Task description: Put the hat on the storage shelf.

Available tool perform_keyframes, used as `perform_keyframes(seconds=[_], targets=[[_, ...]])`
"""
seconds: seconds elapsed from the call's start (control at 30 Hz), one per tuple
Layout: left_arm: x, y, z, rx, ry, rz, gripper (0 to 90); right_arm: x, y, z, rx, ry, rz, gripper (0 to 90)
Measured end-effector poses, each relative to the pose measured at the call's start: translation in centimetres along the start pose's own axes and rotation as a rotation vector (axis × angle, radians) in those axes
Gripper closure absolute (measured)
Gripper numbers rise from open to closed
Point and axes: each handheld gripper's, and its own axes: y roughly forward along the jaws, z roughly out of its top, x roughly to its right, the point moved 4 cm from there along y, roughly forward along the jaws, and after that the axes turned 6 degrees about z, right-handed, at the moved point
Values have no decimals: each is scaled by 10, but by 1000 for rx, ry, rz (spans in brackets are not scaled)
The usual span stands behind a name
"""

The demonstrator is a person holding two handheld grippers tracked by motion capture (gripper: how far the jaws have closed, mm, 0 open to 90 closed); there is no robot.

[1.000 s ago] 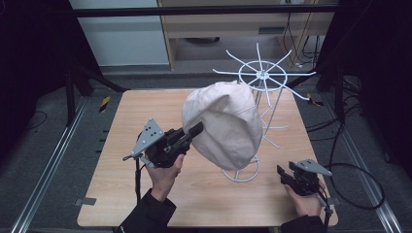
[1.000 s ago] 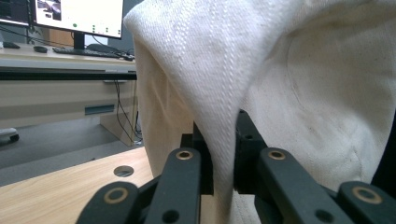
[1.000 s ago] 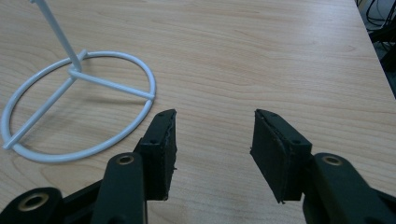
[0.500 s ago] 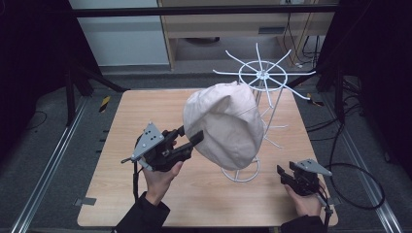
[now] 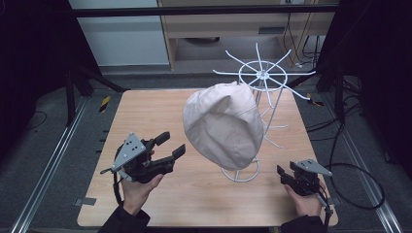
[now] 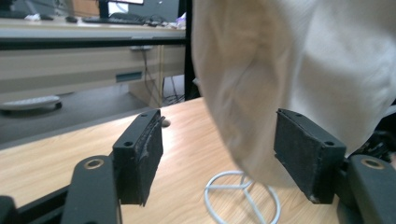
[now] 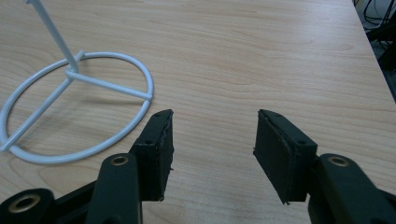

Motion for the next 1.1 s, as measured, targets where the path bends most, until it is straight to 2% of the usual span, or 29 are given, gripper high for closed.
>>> perform_keyframes(seconds=[0.1, 0.17, 0.2, 0.23, 0.27, 0.3, 0.4, 0.43, 0.53, 0.57, 0.6, 0.63, 0.67, 0.7, 0.73, 0.77, 0.8, 0.83, 0.87, 0.9, 0.93, 0.97, 1.03, 1.1], targets=[[-12, -7, -12, -33, 4, 39, 309, -1, -1, 0, 0, 8, 5, 464], [-15, -8, -16, -42, 3, 48, 299, 0, -1, 0, 0, 9, 4, 462], [-22, -11, -23, -55, -2, 71, 298, 0, 0, 0, 0, 9, 1, 454], [-22, -11, -23, -55, -2, 71, 298, 0, 0, 0, 0, 9, 1, 454], [-31, -13, -32, -70, -4, 96, 294, 0, 0, 0, 1, 3, -2, 448], [-31, -13, -32, -70, -4, 96, 289, 0, 0, 0, 1, 3, -2, 448], [-44, -15, -46, -105, -6, 141, 280, 0, 0, 0, 2, 8, -1, 440], [-53, -18, -55, -122, -16, 165, 278, 0, 0, 0, 2, 9, -2, 439], [-65, -21, -70, -164, -16, 201, 264, 0, 0, 0, 2, 8, -2, 434], [-65, -21, -70, -164, -16, 201, 261, 0, 0, 0, 1, 8, -3, 433], [-73, -24, -79, -185, -24, 228, 261, 0, 0, 0, 1, 8, -4, 432], [-73, -24, -79, -185, -24, 228, 261, 1, 0, 0, 2, 7, -5, 430], [-83, -27, -88, -199, -28, 265, 261, 1, 0, 0, 2, 8, -6, 427], [-88, -28, -93, -204, -28, 285, 261, 1, 0, -1, 2, 9, -5, 425], [-88, -28, -93, -204, -28, 285, 260, 1, 0, -1, 2, 9, -5, 425], [-99, -31, -101, -229, -48, 314, 261, 2, 0, -1, 5, 3, -10, 418], [-99, -31, -101, -229, -48, 314, 260, 2, 0, -1, 5, 6, -10, 414], [-109, -33, -110, -246, -59, 349, 260, 2, 0, -1, 4, 6, -12, 410], [-114, -34, -114, -259, -62, 363, 259, 2, 1, -1, 4, 7, -12, 405], [-114, -34, -114, -259, -62, 363, 259, 3, 1, -1, 4, 6, -13, 398], [-123, -35, -121, -277, -72, 386, 258, 2, 1, -1, 4, 10, -11, 390], [-123, -35, -121, -277, -72, 386, 258, 3, 1, -1, 5, 8, -13, 383], [-133, -36, -131, -303, -75, 415, 252, 3, 2, -1, 6, 11, -13, 363], [-136, -36, -133, -312, -76, 424, 251, 3, 2, -1, 7, 7, -16, 349]])
